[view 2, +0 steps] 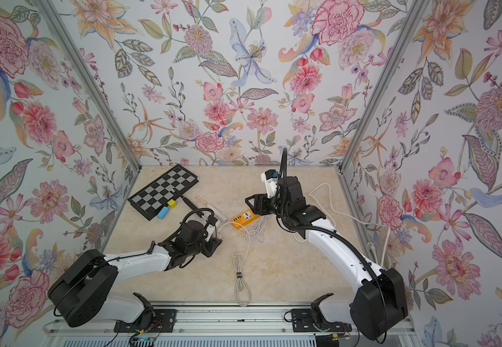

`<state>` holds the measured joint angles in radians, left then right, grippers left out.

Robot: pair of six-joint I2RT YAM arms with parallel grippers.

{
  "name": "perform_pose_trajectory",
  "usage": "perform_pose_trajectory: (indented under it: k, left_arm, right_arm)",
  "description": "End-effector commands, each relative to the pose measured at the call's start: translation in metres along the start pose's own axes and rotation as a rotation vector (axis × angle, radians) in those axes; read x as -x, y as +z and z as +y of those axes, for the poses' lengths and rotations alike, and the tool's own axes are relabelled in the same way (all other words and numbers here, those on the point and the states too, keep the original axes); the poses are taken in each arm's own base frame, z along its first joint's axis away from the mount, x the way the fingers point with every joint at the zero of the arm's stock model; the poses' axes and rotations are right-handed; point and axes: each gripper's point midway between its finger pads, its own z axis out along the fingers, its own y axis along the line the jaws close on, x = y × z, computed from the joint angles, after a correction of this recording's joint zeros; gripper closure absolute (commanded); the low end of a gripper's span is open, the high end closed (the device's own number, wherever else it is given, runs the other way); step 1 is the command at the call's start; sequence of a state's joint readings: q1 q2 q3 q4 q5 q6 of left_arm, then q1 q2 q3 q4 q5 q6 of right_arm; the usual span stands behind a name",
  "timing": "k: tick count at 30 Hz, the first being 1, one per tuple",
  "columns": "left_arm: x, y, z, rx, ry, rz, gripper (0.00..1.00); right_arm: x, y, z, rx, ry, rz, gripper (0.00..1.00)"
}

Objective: Charge the electric toothbrush
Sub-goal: Pick up the plug from the center of the board.

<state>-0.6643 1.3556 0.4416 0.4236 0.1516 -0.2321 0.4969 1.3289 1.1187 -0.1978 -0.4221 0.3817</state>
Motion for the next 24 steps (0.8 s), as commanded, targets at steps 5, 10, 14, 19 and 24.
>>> perform_pose_trajectory:
  k: [5,10,14,19,24]
  left_arm:
    - [0.138,-0.076,-0.038,-0.015,0.407,-0.774,0.61]
    - [0.149,-0.093,-0.038,0.037,0.470,-0.928,0.59]
    - [0.152,-0.085,-0.045,0.008,0.499,-0.934,0.58]
    - [0.158,-0.086,-0.043,0.021,0.482,-0.971,0.59]
    - [0.160,-0.078,-0.051,-0.042,0.474,-0.953,0.61]
  right_arm:
    - [-0.016,0.007,0.060,0.327,-0.025,0.172,0.40]
    - [-0.031,0.019,0.056,0.325,-0.029,0.241,0.41]
    - [-0.040,0.026,0.062,0.333,-0.051,0.279,0.39]
    - [-0.041,0.032,0.055,0.286,-0.091,0.269,0.57]
    - [-0.044,0.038,0.061,0.257,-0.185,0.260,0.54]
